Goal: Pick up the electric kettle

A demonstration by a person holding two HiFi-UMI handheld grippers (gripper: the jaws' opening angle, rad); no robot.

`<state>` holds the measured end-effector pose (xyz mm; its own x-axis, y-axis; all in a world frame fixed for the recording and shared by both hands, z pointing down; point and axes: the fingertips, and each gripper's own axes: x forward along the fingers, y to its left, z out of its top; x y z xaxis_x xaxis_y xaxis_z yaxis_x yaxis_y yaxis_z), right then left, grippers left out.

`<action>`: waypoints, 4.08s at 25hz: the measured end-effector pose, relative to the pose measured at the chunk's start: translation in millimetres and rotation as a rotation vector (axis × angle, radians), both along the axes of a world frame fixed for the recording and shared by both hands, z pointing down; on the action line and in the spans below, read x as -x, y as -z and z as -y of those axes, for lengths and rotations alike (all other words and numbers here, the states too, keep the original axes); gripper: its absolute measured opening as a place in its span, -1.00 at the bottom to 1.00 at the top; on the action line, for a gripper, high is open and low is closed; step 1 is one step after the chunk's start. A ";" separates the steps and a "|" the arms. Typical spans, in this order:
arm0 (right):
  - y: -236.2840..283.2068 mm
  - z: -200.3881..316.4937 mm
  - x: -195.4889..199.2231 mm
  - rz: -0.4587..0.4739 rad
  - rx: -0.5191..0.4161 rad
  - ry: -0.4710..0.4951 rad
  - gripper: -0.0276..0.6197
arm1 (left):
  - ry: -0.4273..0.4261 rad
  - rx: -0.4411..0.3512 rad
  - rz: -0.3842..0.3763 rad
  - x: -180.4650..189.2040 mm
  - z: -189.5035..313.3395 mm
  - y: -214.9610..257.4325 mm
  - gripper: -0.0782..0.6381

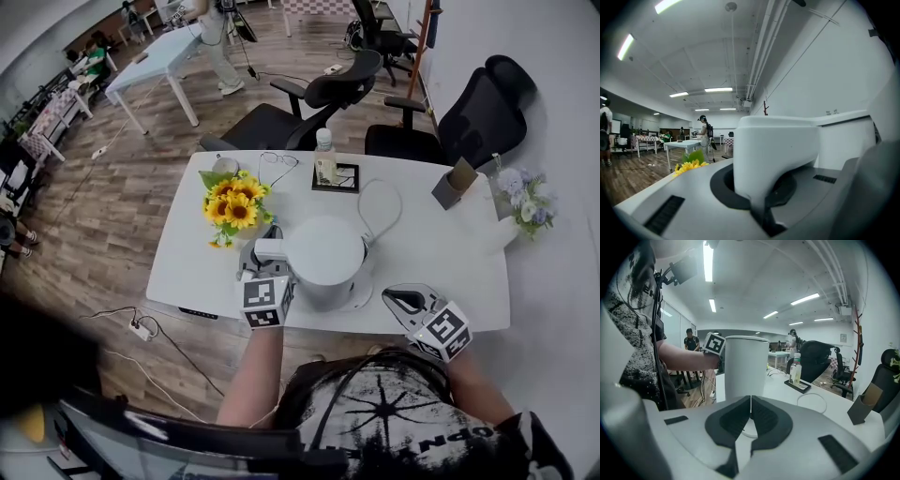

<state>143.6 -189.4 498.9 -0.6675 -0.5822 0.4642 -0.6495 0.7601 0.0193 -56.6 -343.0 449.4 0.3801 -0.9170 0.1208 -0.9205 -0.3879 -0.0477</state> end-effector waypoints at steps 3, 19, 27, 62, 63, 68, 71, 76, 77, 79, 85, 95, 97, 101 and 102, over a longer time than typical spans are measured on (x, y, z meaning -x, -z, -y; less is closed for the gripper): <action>0.1 -1.8 9.6 0.002 -0.001 0.008 -0.84 | 0.018 0.004 0.003 17.9 -4.6 -0.8 -0.76; -3.4 -5.7 63.5 -0.040 -0.021 0.077 -0.84 | 0.116 0.038 0.017 101.0 -12.6 -23.3 -0.76; -4.8 -5.5 71.5 -0.082 -0.022 0.096 -0.84 | 0.122 0.040 0.028 106.6 -10.0 -40.4 -0.76; -19.8 -12.6 95.3 -0.115 0.018 0.153 -0.84 | 0.101 0.002 0.012 105.8 -32.8 -48.6 -0.76; -20.4 -13.4 96.7 -0.114 0.018 0.153 -0.84 | 0.098 0.007 0.014 105.6 -32.6 -49.7 -0.76; -19.9 -19.5 99.9 -0.104 0.016 0.145 -0.84 | 0.084 0.034 0.033 106.9 -34.4 -53.1 -0.62; -21.0 -22.1 100.7 -0.096 0.018 0.134 -0.84 | 0.073 0.042 0.048 110.4 -38.2 -54.6 -0.48; -23.4 -25.8 106.9 -0.082 0.020 0.128 -0.84 | 0.035 0.063 0.083 109.6 -52.5 -61.4 -0.45; -23.9 -26.4 108.1 -0.081 0.019 0.128 -0.84 | 0.030 0.068 0.086 110.3 -56.6 -62.9 -0.45; -25.8 -27.6 109.6 -0.085 0.018 0.126 -0.84 | 0.020 0.084 0.084 112.5 -66.0 -66.7 -0.45; -26.3 -25.6 113.0 -0.056 0.017 0.104 -0.84 | -0.010 0.122 0.078 118.9 -93.3 -72.6 -0.43; -20.4 -16.8 128.2 -0.003 0.004 0.114 -0.84 | -0.027 0.168 0.090 126.6 -130.5 -71.7 -0.42; -17.3 -15.2 131.3 0.005 -0.002 0.122 -0.84 | -0.040 0.172 0.081 123.9 -139.5 -68.5 -0.43; -15.6 -11.2 136.2 0.010 -0.003 0.130 -0.84 | -0.095 0.169 0.075 112.1 -156.6 -64.0 -0.67; -14.9 -10.3 137.4 0.012 -0.004 0.131 -0.84 | -0.108 0.170 0.077 109.6 -159.9 -63.0 -0.72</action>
<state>6.2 -179.1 513.8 -0.7434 -0.4911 0.4539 -0.5447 0.8385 0.0151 -166.2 -183.1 512.4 0.4590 -0.8353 0.3026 -0.8692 -0.4927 -0.0417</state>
